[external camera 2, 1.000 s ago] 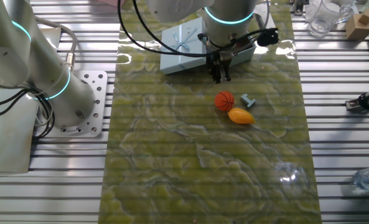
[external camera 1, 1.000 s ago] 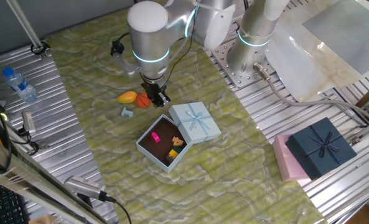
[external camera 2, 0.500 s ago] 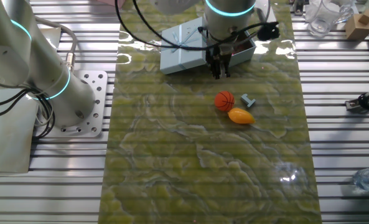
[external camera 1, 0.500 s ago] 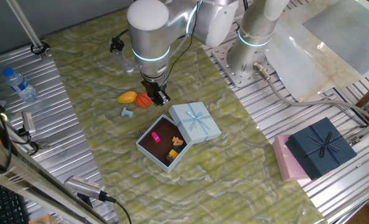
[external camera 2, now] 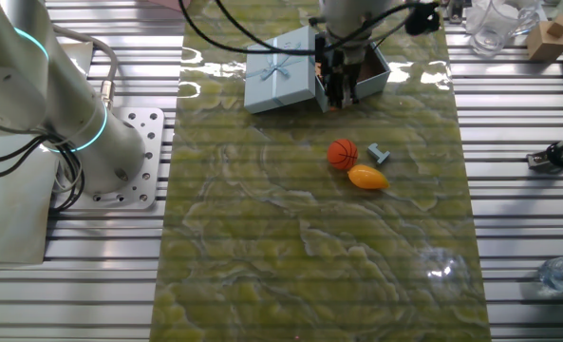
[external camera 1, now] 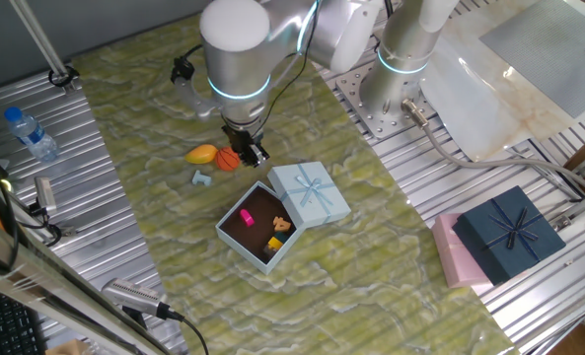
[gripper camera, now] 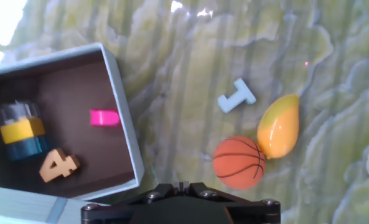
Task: Take everything out of the gift box
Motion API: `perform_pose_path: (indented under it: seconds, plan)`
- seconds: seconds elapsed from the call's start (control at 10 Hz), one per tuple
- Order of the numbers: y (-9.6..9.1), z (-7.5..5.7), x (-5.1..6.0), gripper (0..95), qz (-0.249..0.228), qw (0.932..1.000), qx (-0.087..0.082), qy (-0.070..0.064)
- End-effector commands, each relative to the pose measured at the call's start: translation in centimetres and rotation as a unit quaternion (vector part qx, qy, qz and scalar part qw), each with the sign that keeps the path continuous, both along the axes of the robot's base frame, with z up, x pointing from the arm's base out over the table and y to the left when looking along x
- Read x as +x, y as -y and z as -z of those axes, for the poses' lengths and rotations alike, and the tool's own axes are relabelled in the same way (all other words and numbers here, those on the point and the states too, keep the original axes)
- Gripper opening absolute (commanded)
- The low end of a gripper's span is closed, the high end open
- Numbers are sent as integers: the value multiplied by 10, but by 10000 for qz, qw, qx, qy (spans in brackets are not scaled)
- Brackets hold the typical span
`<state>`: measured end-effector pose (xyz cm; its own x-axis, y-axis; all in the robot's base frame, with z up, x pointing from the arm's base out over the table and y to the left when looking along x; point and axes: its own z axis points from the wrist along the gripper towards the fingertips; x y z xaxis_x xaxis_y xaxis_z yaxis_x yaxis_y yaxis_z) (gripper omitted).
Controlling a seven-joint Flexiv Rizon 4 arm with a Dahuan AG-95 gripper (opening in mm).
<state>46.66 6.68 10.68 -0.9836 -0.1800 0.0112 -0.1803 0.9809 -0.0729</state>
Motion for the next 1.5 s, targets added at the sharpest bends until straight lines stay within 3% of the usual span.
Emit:
perform_pose_path:
  seconds: [0.1, 0.4, 0.5, 0.7, 0.8, 1.1, 1.2, 1.5]
  plan:
    - [-5, -9, 6, 0, 16, 10000, 9, -72]
    - [-13, -20, 16, 0, -15, 9999, 11, -124]
    - [-18, -26, 21, 190, -56, 9999, 36, -145]
    - [-27, -36, 29, 190, 25, 9998, 64, -202]
    - [-32, -40, 33, 380, 51, 9998, 67, -206]
    - [-41, -40, 38, 380, -65, 9997, 151, -187]
    - [-56, -44, 46, 380, -284, 9988, 324, -222]
    - [-56, -44, 46, 380, -284, 9988, 324, -222]
